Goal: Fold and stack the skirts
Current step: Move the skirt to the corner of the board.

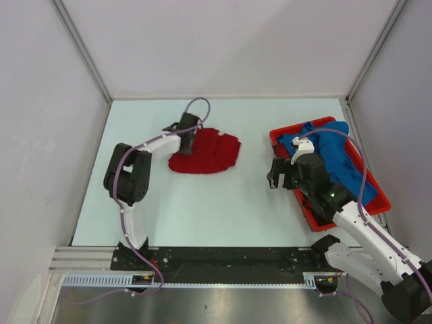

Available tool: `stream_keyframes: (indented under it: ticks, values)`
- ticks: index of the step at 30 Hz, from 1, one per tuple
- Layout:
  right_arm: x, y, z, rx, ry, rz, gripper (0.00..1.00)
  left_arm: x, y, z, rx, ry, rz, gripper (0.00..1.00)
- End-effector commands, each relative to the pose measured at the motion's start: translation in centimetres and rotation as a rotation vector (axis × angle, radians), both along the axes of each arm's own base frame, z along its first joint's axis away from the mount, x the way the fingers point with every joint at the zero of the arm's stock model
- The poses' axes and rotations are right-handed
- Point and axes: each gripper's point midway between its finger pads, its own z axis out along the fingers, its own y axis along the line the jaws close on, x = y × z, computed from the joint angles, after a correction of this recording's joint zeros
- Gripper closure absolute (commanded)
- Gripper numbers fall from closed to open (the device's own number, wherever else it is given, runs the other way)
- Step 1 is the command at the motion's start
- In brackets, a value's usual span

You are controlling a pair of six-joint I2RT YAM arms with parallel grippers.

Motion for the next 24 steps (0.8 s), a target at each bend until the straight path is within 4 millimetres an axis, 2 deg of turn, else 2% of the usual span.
stream_keyframes:
  ticks: [1, 2, 3, 4, 5, 6, 7, 9, 10, 11, 12, 13, 14, 15, 18, 19, 20, 22, 23, 24]
  values:
    - [0.5, -0.2, 1.2, 0.019, -0.052, -0.013, 0.00, 5.0, 9.8, 2.3, 0.203, -0.112, 0.086, 0.67]
    - [0.4, -0.1, 1.4, 0.026, -0.057, -0.005, 0.00, 5.6, 12.1, 2.2, 0.233, -0.107, 0.089, 0.66]
    - [0.3, 0.0, 1.8, 0.038, -0.068, 0.003, 0.00, 6.5, 13.2, 2.8, 0.240, -0.122, 0.102, 0.65]
    - [0.3, -0.1, 2.0, 0.040, -0.074, 0.001, 0.00, 6.8, 15.3, 1.9, 0.251, -0.086, 0.100, 0.65]
    - [0.3, -0.1, 2.1, 0.041, -0.082, 0.000, 0.00, 7.1, 16.4, 1.9, 0.263, -0.075, 0.103, 0.65]
    - [0.3, -0.3, 2.1, 0.040, -0.086, -0.009, 0.00, 8.3, 17.5, 2.8, 0.274, -0.093, 0.117, 0.65]
    - [0.2, -0.4, 2.2, 0.039, -0.090, -0.011, 0.00, 8.3, 20.0, 1.9, 0.307, -0.054, 0.126, 0.65]
    - [0.5, -0.7, 2.3, 0.034, -0.103, -0.029, 0.00, 9.5, 22.1, 1.9, 0.333, -0.047, 0.135, 0.65]
    - [0.5, -0.7, 2.2, 0.032, -0.101, -0.032, 0.00, 9.4, 24.7, 2.0, 0.366, -0.030, 0.156, 0.65]
    - [0.6, -0.8, 2.2, 0.030, -0.104, -0.034, 0.00, 9.9, 25.9, 2.6, 0.385, -0.044, 0.176, 0.65]
    - [0.6, -0.8, 2.1, 0.028, -0.103, -0.033, 0.00, 9.9, 27.0, 2.0, 0.394, -0.032, 0.199, 0.65]
    - [0.7, -0.8, 2.2, 0.027, -0.107, -0.033, 0.00, 9.7, 28.9, 2.0, 0.388, -0.034, 0.241, 0.64]
    - [0.7, -0.7, 2.3, 0.025, -0.109, -0.030, 0.00, 10.3, 29.8, 2.4, 0.367, -0.058, 0.264, 0.62]
    - [0.7, -0.7, 2.4, 0.026, -0.115, -0.029, 0.00, 10.2, 31.2, 1.8, 0.343, -0.056, 0.313, 0.62]
    - [0.7, -0.5, 2.7, 0.029, -0.128, -0.015, 0.00, 11.0, 32.9, 2.0, 0.311, -0.071, 0.370, 0.61]
    - [0.8, -0.5, 2.9, 0.030, -0.137, -0.009, 0.00, 11.5, 32.9, 2.3, 0.296, -0.090, 0.376, 0.58]
    - [0.9, -0.6, 3.1, 0.033, -0.145, -0.014, 0.00, 12.3, 32.6, 3.0, 0.270, -0.110, 0.371, 0.51]
    - [0.9, -0.5, 3.3, 0.034, -0.153, -0.012, 0.00, 13.3, 32.2, 4.0, 0.230, -0.142, 0.386, 0.28]
    - [0.8, -0.5, 3.3, 0.036, -0.154, -0.008, 0.00, 14.2, 32.1, 5.8, 0.217, -0.179, 0.395, 0.21]
    - [0.8, -0.5, 3.4, 0.038, -0.156, -0.008, 0.00, 14.0, 31.9, 6.3, 0.202, -0.178, 0.415, 0.12]
